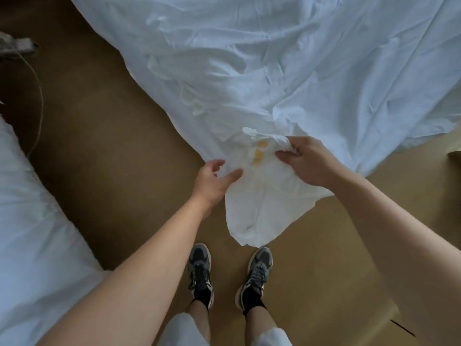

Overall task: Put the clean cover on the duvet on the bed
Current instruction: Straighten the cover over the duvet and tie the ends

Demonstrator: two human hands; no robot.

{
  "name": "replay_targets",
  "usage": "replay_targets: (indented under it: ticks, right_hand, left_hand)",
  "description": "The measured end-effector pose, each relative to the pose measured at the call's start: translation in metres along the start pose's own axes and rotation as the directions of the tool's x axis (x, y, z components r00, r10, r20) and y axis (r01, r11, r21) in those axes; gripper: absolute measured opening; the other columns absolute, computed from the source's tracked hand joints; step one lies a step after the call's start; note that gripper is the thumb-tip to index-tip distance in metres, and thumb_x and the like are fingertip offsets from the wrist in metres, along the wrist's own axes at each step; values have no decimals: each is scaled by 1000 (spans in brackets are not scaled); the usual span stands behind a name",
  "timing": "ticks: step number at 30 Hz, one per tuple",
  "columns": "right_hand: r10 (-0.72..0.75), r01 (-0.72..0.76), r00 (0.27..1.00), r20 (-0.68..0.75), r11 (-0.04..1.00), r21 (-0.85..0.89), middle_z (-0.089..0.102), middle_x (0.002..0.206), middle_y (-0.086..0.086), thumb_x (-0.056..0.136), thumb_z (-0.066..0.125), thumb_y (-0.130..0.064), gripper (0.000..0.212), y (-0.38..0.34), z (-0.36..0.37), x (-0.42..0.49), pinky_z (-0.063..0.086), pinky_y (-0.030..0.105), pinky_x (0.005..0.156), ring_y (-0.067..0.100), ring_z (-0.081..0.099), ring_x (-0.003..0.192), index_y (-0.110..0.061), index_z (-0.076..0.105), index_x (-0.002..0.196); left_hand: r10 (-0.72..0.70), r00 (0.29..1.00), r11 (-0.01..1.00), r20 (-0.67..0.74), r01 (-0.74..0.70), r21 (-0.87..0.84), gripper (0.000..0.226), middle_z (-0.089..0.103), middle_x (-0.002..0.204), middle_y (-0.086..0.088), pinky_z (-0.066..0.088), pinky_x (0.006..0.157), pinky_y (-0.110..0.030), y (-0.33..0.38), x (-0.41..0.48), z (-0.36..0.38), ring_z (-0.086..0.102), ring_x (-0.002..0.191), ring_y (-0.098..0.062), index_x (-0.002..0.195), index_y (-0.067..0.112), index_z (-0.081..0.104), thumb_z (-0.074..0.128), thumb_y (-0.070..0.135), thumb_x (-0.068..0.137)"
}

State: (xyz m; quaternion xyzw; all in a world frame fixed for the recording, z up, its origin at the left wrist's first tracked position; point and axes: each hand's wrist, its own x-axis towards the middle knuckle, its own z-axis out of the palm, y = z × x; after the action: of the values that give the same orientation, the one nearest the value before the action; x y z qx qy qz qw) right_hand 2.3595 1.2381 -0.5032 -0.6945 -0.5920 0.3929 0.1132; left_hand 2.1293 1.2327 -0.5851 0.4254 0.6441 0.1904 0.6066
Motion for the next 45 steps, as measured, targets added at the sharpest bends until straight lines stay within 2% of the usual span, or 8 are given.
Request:
replay_targets:
  ticks: [12,15,18,25,32,35,41,45]
  right_hand:
    - [251,-190,967,-53,840,508,72,79,-6,101,57,-17,26,28,-25,15,54,30,71,15,67,74,-27,74,84]
    - [258,-196,920,-295,954,226,63,85,2,98,55,-20,22,31,-32,25,45,25,71,25,61,85,-18,65,79]
    - [38,-93,853,-521,993,-79,58,114,12,94,55,-19,22,24,-30,24,38,34,85,31,55,106,-15,54,115]
    - [48,-93,955,-294,985,-142,58,92,5,98,57,-50,39,32,-29,35,33,32,76,29,59,98,-11,56,101]
    - [10,-14,998,-68,998,-56,55,72,-1,103,52,-34,35,21,-44,6,28,30,67,26,52,77,-14,53,75]
    - [-108,105,994,-21,988,-117,55,71,-1,101,55,-37,34,13,-27,-31,26,34,64,26,52,74,-18,49,73]
    - [-240,236,971,-11,961,-143,59,78,1,96,61,-45,36,18,-5,-44,34,36,64,23,53,71,-11,53,89]
    - [-323,322,946,37,914,-246,48,72,-6,96,62,-45,35,23,14,-44,31,34,65,22,47,64,-20,41,83]
  left_hand:
    - [216,975,976,61,-213,-42,42,69,115,13,54,88,-27,8,-10,62,66,105,-8,127,29,59,73,30,88]
    - [293,955,956,37,-293,-13,40,68,103,24,47,78,-10,23,-15,84,63,93,9,126,33,60,66,34,86]
    - [293,956,955,23,-292,-56,37,72,109,14,55,90,-30,45,-14,107,67,101,-7,128,31,60,64,36,91]
    - [202,975,942,90,-169,-289,39,74,114,-4,53,100,-47,65,-6,123,68,110,-25,125,19,66,54,28,89]
    - [109,906,503,409,304,-809,95,69,119,-16,53,96,-41,89,-3,119,67,103,-29,135,10,63,40,85,82]
    - [104,924,380,369,306,-873,75,69,114,-18,53,97,-43,109,9,107,67,105,-32,124,7,63,42,72,93]
    - [-124,955,551,268,291,-782,36,67,74,-9,58,70,-31,99,14,78,68,70,-23,71,8,70,46,18,97]
    - [-464,864,781,194,503,-371,21,66,94,-8,51,87,-47,67,4,61,61,102,-29,79,19,67,55,34,87]
